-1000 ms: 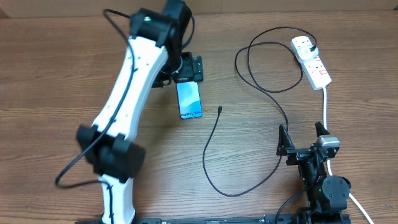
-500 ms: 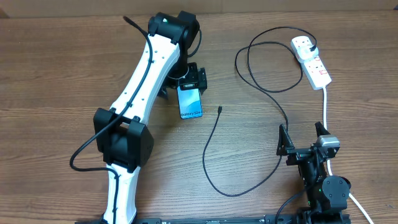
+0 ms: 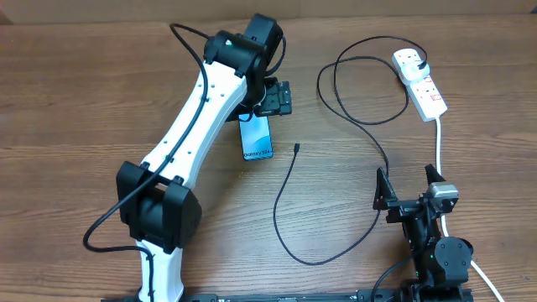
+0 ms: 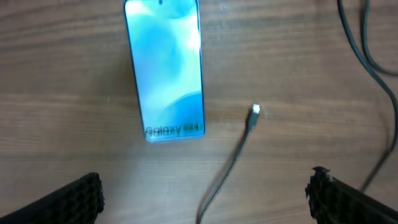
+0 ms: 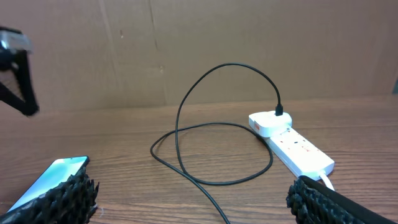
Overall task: Plug charger to phone and switch on socket
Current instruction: 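Move the left gripper forward over the smartphone, then lower the left gripper and close it on the smartphone's top edge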
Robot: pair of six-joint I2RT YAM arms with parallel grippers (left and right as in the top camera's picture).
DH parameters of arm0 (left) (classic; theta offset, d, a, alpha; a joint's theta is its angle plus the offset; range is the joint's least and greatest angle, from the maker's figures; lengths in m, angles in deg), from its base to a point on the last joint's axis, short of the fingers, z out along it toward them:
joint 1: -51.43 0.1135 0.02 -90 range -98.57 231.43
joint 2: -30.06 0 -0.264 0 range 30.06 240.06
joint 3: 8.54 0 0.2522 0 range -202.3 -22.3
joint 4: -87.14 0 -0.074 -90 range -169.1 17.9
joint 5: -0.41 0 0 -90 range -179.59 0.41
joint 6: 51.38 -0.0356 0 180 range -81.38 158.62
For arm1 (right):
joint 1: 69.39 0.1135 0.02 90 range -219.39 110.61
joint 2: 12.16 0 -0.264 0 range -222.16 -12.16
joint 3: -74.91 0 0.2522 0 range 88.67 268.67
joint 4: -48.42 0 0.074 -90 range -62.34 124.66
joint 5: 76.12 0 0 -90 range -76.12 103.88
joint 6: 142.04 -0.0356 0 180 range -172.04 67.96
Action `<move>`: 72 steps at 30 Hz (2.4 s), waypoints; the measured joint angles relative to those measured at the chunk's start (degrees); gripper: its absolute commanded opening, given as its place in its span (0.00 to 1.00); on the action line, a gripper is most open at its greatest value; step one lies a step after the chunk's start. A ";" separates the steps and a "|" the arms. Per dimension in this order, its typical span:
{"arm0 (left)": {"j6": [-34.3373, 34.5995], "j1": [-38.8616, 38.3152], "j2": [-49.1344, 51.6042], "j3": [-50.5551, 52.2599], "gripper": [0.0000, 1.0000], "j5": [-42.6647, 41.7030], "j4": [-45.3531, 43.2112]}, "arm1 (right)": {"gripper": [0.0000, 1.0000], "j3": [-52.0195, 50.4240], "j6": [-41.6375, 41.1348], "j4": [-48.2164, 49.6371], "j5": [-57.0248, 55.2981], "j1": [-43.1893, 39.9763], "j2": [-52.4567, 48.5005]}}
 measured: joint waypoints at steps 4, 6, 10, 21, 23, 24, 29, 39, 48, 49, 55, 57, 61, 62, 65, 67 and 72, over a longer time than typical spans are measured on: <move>0.17 1.53 0.11 2.93 0.99 0.00 -2.93 | 1.00 0.00 0.00 0.00 0.00 0.00 0.00; 0.31 2.08 0.11 3.34 1.00 0.66 -3.15 | 1.00 0.00 0.02 0.00 0.02 0.00 0.00; 2.08 2.12 0.11 5.73 1.00 1.57 -5.11 | 1.00 0.00 0.00 0.02 0.00 -0.02 0.00; 5.95 1.36 1.31 13.22 1.00 2.93 -13.75 | 1.00 0.00 0.00 0.04 0.02 0.00 0.00; 6.12 1.29 1.97 13.22 0.99 3.08 -14.99 | 1.00 0.00 0.00 0.00 0.00 0.00 0.00; 6.12 1.29 2.03 13.22 0.99 3.08 -15.08 | 1.00 0.00 0.02 0.02 0.02 0.00 0.00; 6.10 1.27 4.11 13.25 1.00 4.42 -17.44 | 1.00 0.00 0.02 0.00 0.02 -0.02 0.00; 4.13 1.31 5.73 13.29 0.99 6.84 -19.08 | 1.00 0.00 -0.02 0.04 0.00 0.00 0.00; 3.74 1.31 6.73 13.33 0.99 7.32 -20.04 | 1.00 0.00 0.00 0.02 0.00 0.00 0.00; 3.74 1.31 7.10 13.33 1.00 7.34 -20.15 | 1.00 0.00 -0.02 0.02 0.00 -0.02 0.00; 3.72 1.31 8.59 13.38 1.00 7.04 -20.70 | 1.00 0.00 0.00 0.02 0.02 0.00 0.00; 3.69 1.31 9.07 13.38 1.00 6.54 -20.76 | 1.00 0.00 0.00 0.02 0.00 0.00 0.00; 3.17 1.31 10.38 13.38 0.99 6.19 -20.83 | 1.00 0.00 0.04 0.02 0.00 0.00 0.00; 3.04 1.31 10.82 13.38 0.99 5.99 -20.83 | 1.00 0.00 0.00 0.02 0.02 -0.02 0.00; 2.60 1.31 12.02 13.38 1.00 5.64 -20.83 | 1.00 0.00 0.00 0.02 0.00 -0.02 0.00; 2.25 1.31 12.33 13.38 0.99 5.31 -20.79 | 1.00 0.00 0.02 0.00 0.00 -0.02 0.00; 0.96 1.31 12.33 13.38 1.00 5.09 -20.74 | 1.00 0.00 0.02 0.00 0.00 -0.02 0.00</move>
